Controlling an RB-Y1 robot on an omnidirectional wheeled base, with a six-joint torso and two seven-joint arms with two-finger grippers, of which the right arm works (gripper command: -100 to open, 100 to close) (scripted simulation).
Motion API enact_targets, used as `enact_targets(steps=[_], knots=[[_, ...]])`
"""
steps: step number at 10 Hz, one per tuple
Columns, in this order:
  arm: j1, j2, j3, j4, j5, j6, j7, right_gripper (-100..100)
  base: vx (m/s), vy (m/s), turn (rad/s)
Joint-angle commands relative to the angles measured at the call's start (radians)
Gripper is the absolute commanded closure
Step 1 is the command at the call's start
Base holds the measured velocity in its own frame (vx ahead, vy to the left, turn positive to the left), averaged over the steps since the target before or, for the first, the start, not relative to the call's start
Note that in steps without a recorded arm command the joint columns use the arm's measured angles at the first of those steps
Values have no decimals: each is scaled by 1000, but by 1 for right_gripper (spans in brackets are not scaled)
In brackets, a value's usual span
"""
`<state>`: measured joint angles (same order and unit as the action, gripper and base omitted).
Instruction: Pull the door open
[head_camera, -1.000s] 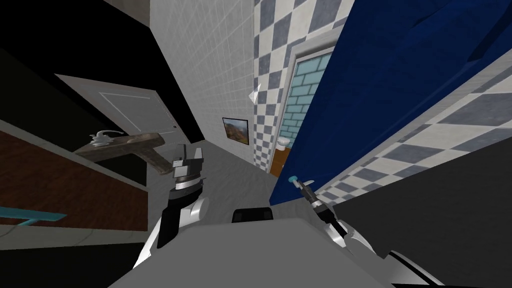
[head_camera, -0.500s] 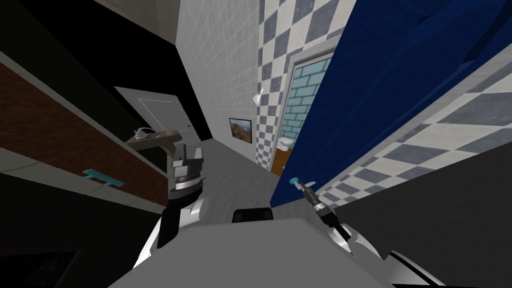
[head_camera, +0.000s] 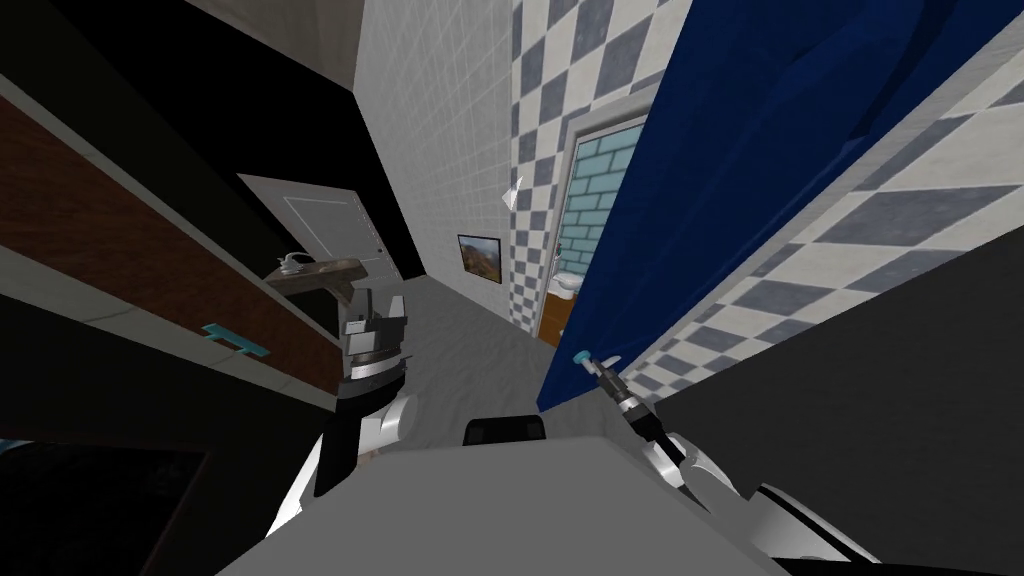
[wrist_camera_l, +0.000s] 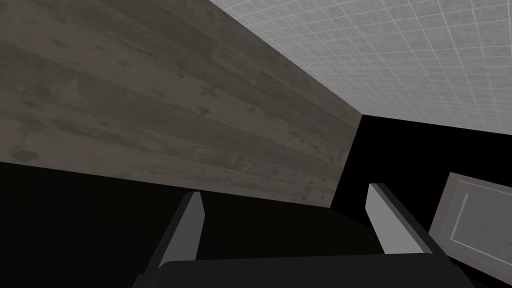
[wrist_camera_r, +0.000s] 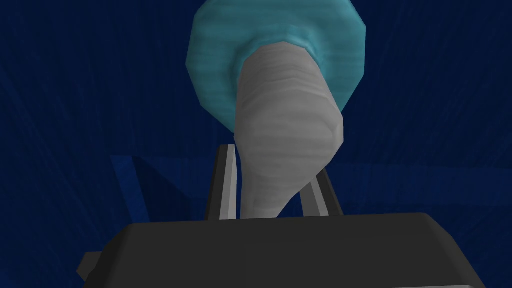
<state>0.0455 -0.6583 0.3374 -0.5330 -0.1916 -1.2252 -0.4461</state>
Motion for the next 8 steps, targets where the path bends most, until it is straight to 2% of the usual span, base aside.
enact_targets(steps=[1,2,3,5,6,8], knots=[[21,6,11,-50,10,31,6,100,-164,-54,-25],[21,6,11,-56,10,31,6,100,-58,-35,-27],[1,19,23,-85,27,64,11,100,-121,-87,-91],[-15,30,34,-109,41,92,15,100,-185,-104,-26],[-32,42,44,-133,56,122,20,100,-186,-79,-81],[-38,46,48,-141,61,133,21,100,-115,-71,-31]])
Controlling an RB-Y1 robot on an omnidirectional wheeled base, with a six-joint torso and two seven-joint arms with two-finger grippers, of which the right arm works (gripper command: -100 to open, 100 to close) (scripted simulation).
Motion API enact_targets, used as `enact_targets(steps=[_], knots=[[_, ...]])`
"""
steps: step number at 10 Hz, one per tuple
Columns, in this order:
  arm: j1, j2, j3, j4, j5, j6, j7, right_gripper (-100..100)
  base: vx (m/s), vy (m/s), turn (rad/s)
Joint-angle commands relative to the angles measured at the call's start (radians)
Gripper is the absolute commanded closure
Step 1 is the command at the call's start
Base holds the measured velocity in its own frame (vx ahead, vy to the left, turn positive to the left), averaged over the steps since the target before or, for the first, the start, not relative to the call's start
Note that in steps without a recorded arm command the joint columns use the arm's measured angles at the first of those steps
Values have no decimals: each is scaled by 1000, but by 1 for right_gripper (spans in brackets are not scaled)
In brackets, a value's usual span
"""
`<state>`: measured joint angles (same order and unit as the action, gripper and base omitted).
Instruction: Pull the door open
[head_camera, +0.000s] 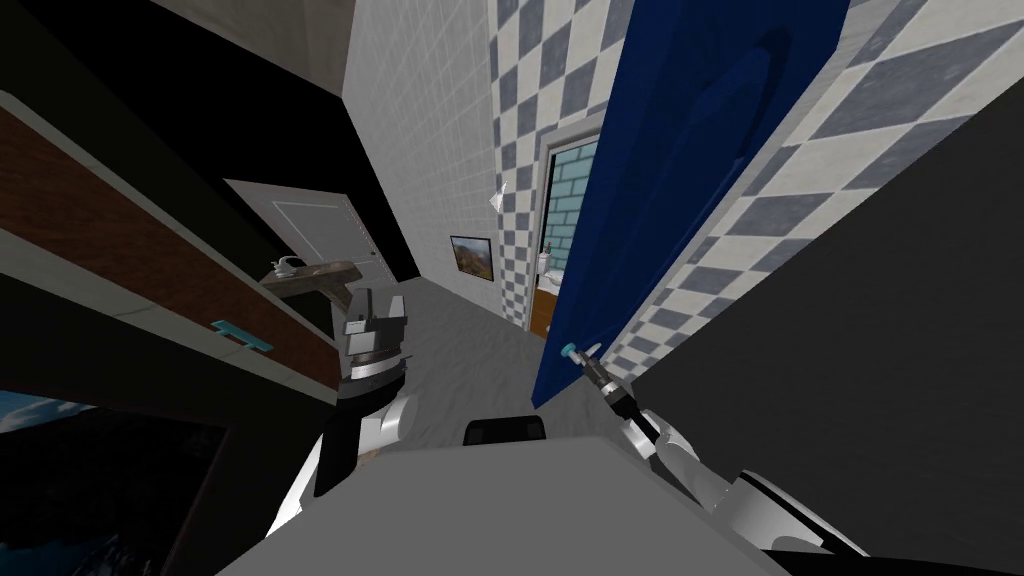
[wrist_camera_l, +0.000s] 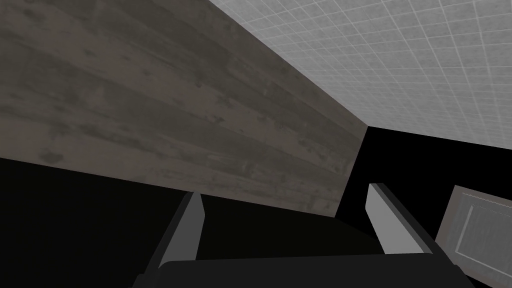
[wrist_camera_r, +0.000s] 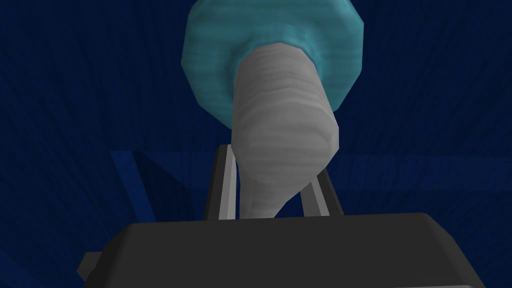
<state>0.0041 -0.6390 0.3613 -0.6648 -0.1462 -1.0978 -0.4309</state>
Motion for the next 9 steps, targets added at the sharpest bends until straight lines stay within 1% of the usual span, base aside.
enact_targets(steps=[1,3,4,5,6,8,9], knots=[[-2,31,27,-17,21,16,8,100,-92,-75,-32],[-14,40,34,-33,31,37,12,100,-71,-74,-21],[-14,40,34,-33,31,37,12,100,-55,-34,10],[-25,49,41,-49,40,57,15,100,-76,-66,-42],[-25,49,41,-49,40,57,15,100,-62,-62,-1],[-25,49,41,-49,40,57,15,100,-28,-13,-4],[-31,53,44,-56,45,68,17,100,-34,-32,-24]])
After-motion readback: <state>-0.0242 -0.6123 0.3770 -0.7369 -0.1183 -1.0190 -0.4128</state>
